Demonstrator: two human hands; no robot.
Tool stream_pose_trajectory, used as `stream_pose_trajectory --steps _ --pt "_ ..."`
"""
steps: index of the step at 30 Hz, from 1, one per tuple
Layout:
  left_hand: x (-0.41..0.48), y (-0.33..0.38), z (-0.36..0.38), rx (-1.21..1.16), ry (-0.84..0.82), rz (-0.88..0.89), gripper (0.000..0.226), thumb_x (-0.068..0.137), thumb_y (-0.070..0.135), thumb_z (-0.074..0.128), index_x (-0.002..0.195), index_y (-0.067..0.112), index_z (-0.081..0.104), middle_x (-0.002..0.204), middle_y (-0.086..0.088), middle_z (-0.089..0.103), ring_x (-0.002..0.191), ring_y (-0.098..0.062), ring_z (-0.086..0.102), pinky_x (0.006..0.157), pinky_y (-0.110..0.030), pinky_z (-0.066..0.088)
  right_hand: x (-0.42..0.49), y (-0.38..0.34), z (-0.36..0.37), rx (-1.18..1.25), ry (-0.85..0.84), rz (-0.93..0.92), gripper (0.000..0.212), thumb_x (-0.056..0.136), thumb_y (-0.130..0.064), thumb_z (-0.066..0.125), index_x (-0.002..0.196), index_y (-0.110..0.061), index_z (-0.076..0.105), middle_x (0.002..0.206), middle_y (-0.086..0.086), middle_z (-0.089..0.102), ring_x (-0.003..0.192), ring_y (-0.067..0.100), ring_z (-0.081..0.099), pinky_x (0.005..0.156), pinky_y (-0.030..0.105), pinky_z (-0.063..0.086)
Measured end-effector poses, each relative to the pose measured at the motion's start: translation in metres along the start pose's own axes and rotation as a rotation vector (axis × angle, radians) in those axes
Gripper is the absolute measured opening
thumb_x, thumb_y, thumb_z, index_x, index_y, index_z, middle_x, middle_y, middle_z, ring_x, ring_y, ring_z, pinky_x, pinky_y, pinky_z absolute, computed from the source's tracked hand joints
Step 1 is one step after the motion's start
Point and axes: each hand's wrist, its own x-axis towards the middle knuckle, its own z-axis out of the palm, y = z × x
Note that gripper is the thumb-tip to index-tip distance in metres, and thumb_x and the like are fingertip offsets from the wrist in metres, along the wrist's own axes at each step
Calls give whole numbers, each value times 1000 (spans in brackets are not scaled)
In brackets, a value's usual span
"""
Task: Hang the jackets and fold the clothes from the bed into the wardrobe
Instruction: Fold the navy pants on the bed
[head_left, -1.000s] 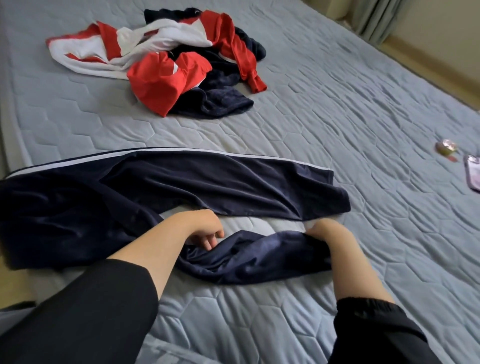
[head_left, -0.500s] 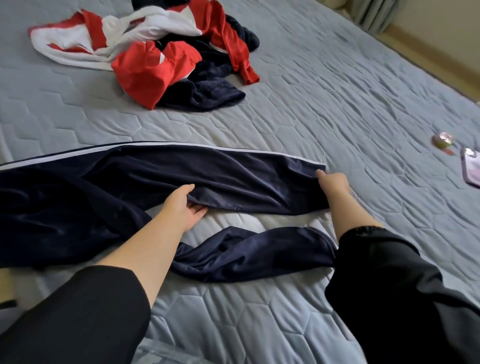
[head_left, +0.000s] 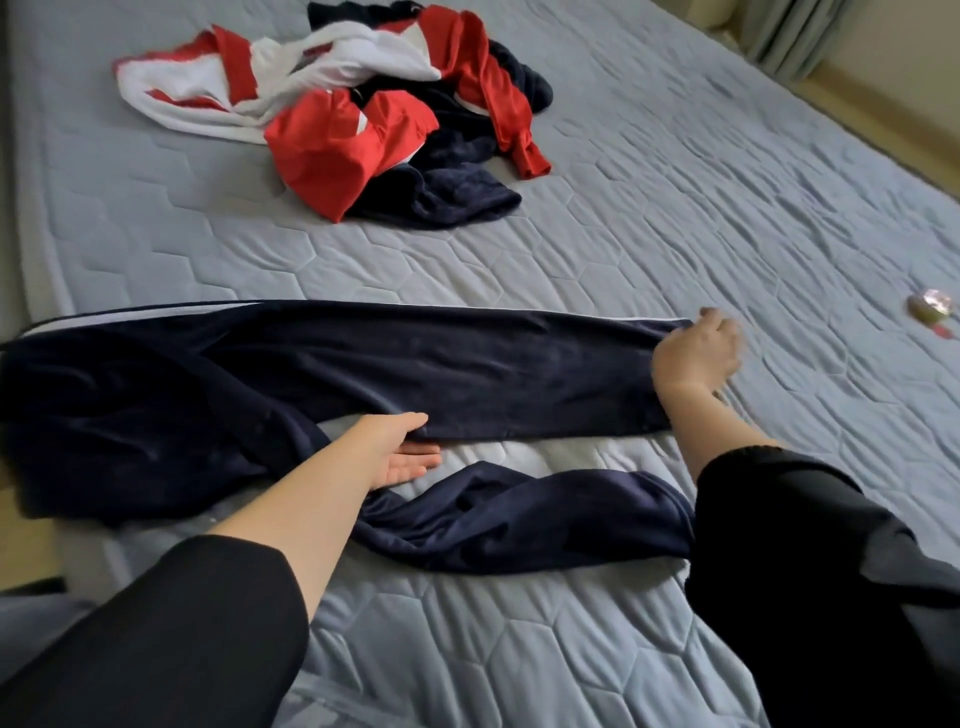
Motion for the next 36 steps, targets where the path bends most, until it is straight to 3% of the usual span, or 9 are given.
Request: stream_pose_trajectory --steps 5,8,11,14,18,23,28,33,36 --pt "-3 9 -12 368 24 92 37 98 39 47 108 5 58 80 -12 70 68 -22 69 61 -28 50 -89 -52 44 -23 -242 -698 51 95 -24 47 142 -8 38 150 15 34 139 32 29 114 48 18" --pt "-10 13 -31 604 -78 191 29 97 31 47 94 9 66 83 -2 72 77 -18 69 65 -26 48 -122 -62 67 -267 -560 -749 58 98 -37 36 150 -17 21 160 6 12 147 24 8 115 53 6" --pt "-22 16 -57 915 -212 380 22 87 40 60 93 22 72 92 8 73 92 -13 68 81 -29 52 -134 -80 61 -254 -549 -665 57 93 -31 43 146 -13 29 156 11 21 144 28 16 113 51 14" --pt "-31 16 -74 1387 -359 437 53 69 58 72 116 34 62 113 19 59 112 -9 56 98 -27 45 -158 -103 38 102 -500 -801 26 87 -22 53 110 -12 58 113 9 58 109 28 51 92 39 40" --pt "-31 1 -90 2107 -134 720 62 76 30 69 133 26 46 139 2 38 128 -20 35 102 -39 36 -193 -111 9 40 -1096 -911 28 83 -48 64 76 -22 56 75 -7 59 75 15 56 70 31 45" --pt "-39 6 -103 1672 -15 793 42 77 4 49 107 27 69 110 5 63 105 -20 53 91 -39 45 -221 -101 3 -210 -1166 -1228 47 66 -39 78 96 -26 43 95 -9 43 88 11 45 72 21 36" --pt "-46 40 -110 1318 -58 707 15 82 21 60 89 20 73 84 1 71 85 -19 65 82 -39 51 -185 -134 -10 -143 -1279 -1053 26 74 -2 65 72 -26 55 72 -8 58 75 15 54 64 19 45" --pt "-32 33 -119 869 683 1066 33 87 14 61 120 13 62 119 -5 59 113 -25 50 93 -37 42 -150 -141 -4 173 -495 -685 24 87 -11 54 110 -8 62 109 10 64 104 28 58 87 32 43" --pt "-23 8 -124 956 645 1052 23 86 23 63 106 12 63 105 -5 56 101 -25 50 84 -39 45 -166 -135 2 162 -531 -743 17 87 -33 60 92 -17 56 93 1 59 93 24 57 73 30 40"
